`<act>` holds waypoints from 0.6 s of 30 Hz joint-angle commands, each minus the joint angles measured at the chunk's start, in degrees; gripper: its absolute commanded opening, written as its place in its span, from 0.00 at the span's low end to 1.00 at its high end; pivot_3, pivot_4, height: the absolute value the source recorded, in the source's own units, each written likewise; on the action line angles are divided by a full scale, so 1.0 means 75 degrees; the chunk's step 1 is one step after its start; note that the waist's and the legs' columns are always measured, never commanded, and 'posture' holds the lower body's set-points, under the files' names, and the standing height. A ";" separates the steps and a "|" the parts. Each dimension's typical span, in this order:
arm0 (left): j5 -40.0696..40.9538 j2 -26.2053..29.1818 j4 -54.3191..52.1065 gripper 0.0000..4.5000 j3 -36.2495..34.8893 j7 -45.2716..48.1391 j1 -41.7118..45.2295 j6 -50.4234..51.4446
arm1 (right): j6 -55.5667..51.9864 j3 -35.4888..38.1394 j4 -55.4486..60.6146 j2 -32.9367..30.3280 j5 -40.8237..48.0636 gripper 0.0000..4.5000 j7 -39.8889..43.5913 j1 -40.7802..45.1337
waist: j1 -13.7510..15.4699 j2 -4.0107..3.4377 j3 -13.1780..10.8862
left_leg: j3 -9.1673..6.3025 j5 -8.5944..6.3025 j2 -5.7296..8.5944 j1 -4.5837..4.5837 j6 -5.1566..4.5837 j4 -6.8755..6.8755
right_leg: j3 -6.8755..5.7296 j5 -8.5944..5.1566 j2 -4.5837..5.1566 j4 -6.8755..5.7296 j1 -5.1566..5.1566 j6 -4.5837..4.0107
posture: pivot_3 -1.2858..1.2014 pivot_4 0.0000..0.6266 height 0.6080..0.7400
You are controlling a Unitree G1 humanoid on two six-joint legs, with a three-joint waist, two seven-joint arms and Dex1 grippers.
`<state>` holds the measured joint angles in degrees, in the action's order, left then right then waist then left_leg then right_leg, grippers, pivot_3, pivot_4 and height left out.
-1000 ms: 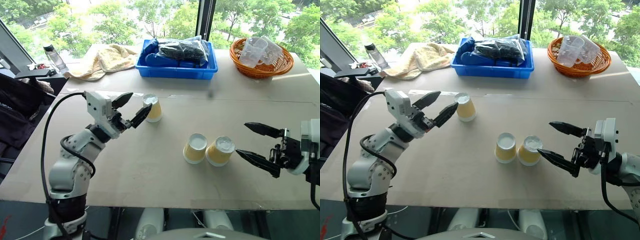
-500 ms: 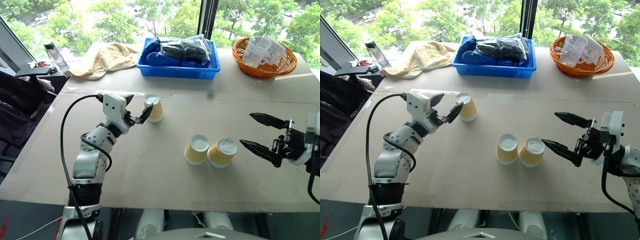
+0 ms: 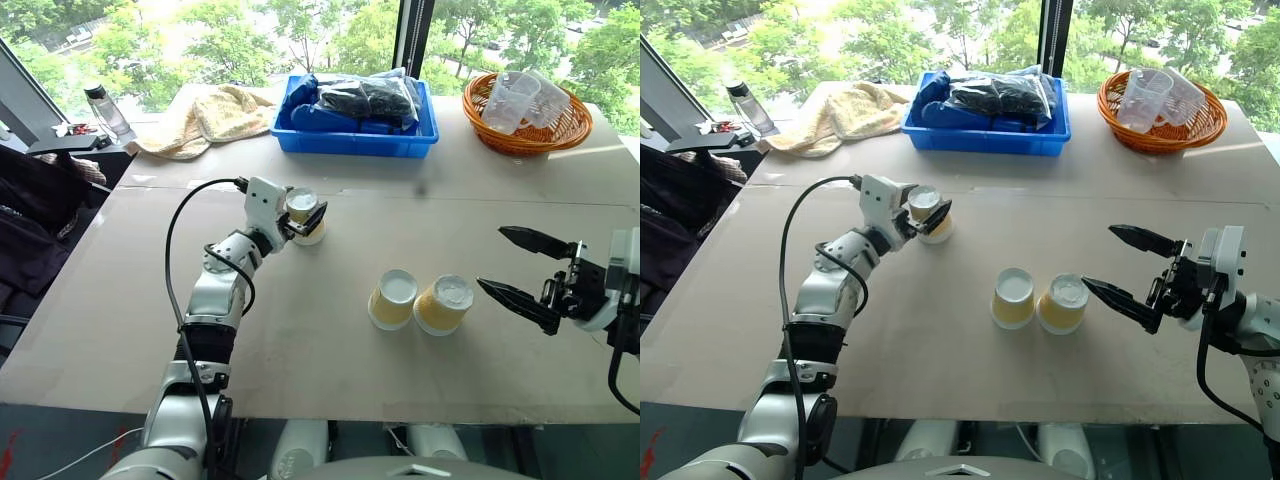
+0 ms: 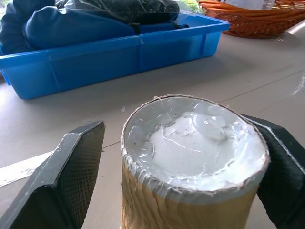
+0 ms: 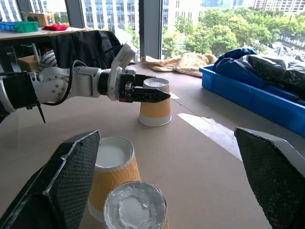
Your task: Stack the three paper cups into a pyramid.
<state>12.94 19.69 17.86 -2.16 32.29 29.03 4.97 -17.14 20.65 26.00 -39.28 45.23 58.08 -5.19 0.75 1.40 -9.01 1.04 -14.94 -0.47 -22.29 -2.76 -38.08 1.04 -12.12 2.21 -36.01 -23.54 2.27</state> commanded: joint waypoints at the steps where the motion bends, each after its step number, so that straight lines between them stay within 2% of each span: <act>1: -0.0045 0.0009 0.0042 0.55 -0.0079 0.0098 0.0176 -0.0365 | 0.0196 0.0165 0.0223 0.0031 0.0005 1.00 -0.0026 -0.0031 | 0.0008 0.0000 0.0000 | -0.0002 0.0000 0.0000 0.0000 0.0000 0.0000 | -0.0002 0.0000 0.0003 0.0000 0.0000 0.0000 | 0.52 0.24 0.95; 4: -0.0003 0.0009 -0.0015 0.55 -0.0111 0.0205 0.0181 -0.0510 | 0.0216 0.0200 0.0234 0.0045 0.0001 1.00 -0.0059 -0.0063 | 0.0008 0.0000 0.0000 | -0.0004 0.0000 0.0000 -0.0003 0.0000 -0.0003 | -0.0003 0.0001 0.0021 0.0000 0.0000 0.0000 | 0.52 0.24 0.95; 7: 0.0730 0.0043 -0.0874 0.55 -0.0136 0.1118 0.0117 -0.0469 | 0.0258 0.0298 0.0164 0.0024 -0.0003 1.00 -0.0002 -0.0183 | 0.0008 0.0000 0.0000 | -0.0008 0.0000 0.0001 -0.0013 0.0000 -0.0007 | -0.0011 0.0001 0.0039 0.0000 -0.0003 0.0000 | 0.52 0.24 0.95; 13: 0.2127 0.0583 -0.2836 0.55 0.0411 0.2895 0.0349 0.1228 | 0.0625 0.0527 -0.0275 -0.0013 -0.0147 1.00 0.0394 -0.0456 | 0.0009 -0.0003 0.0001 | -0.0030 0.0000 0.0003 -0.0045 0.0000 -0.0020 | -0.0015 0.0001 0.0051 0.0003 -0.0017 -0.0001 | 0.52 0.24 0.95; 18: 0.2255 0.0853 -0.3822 0.55 0.1422 0.3752 0.0825 0.2182 | 0.0846 0.0550 -0.0628 -0.0049 -0.0294 1.00 0.0773 -0.0651 | 0.0016 -0.0007 0.0001 | -0.0030 0.0000 0.0013 -0.0045 0.0000 -0.0030 | -0.0030 0.0000 0.0011 0.0002 -0.0012 0.0000 | 0.52 0.24 0.95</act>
<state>28.89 25.95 -7.36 6.40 58.36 34.02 19.93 -12.27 23.28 20.92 -39.04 43.02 62.69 -10.04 0.88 1.35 -9.00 0.84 -14.94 -0.37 -22.61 -2.76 -38.32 0.85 -12.12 2.26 -35.99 -23.62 2.28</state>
